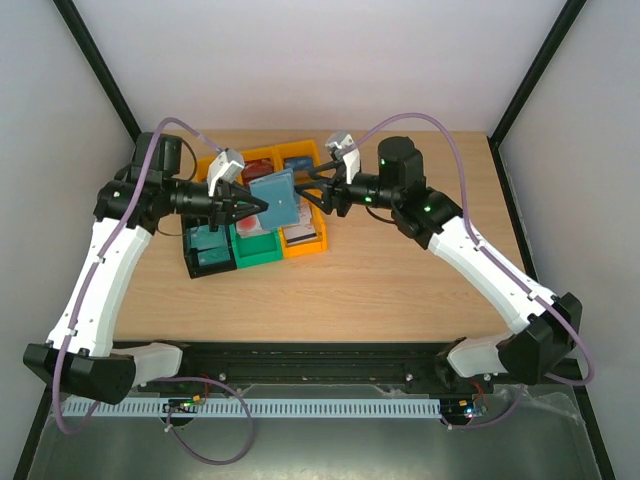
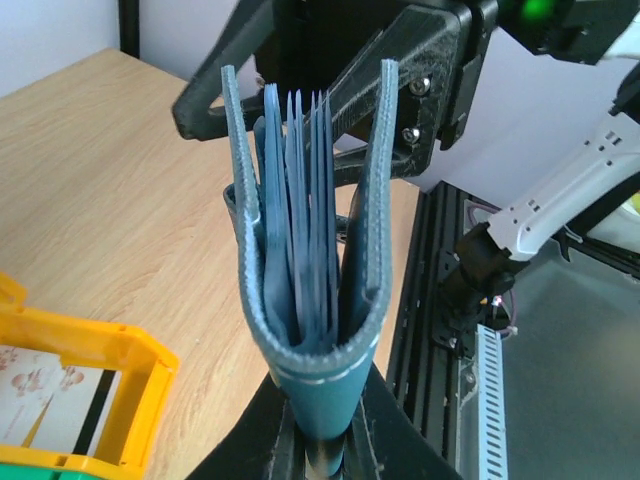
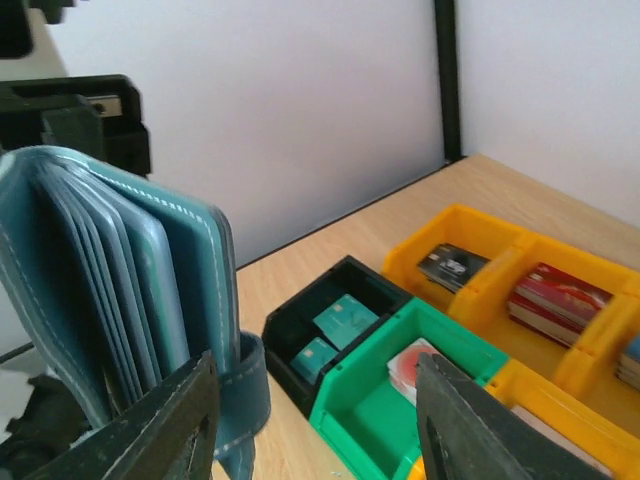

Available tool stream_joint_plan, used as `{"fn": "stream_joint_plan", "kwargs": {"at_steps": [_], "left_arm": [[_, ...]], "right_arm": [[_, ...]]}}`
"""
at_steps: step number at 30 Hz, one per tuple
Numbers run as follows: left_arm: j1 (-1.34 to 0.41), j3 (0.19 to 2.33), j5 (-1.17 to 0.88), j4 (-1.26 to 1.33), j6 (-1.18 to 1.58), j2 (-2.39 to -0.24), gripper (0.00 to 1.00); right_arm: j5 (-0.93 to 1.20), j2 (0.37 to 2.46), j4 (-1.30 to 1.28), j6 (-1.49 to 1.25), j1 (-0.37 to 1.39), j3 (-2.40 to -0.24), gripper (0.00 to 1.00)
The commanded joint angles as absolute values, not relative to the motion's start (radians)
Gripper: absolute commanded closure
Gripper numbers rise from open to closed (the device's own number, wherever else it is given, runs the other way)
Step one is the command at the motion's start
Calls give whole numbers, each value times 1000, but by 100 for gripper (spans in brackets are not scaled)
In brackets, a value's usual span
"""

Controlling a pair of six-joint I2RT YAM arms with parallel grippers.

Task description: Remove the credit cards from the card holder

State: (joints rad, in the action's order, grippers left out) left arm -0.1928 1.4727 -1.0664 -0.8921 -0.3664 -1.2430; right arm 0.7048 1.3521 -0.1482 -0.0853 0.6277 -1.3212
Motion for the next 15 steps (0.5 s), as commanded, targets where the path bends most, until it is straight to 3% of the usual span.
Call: {"fn": "stream_joint_plan", "kwargs": {"at_steps": [1, 7, 11, 15], "left_arm": [[-205, 1486, -1130, -949, -436, -1232, 98], [-216, 1487, -1153, -961, -449, -1234, 98], [-224, 1484, -1160, -967, -461, -1242, 98], [-234, 1476, -1156, -979, -483, -1244, 98]], "right_arm": [[885, 1372, -130, -66, 626, -1364, 45], [951, 1389, -115, -70, 633, -1368, 45], [1002, 1419, -143, -43, 666, -1387, 33], [1024, 1449, -145, -41, 708, -1404, 33]]}}
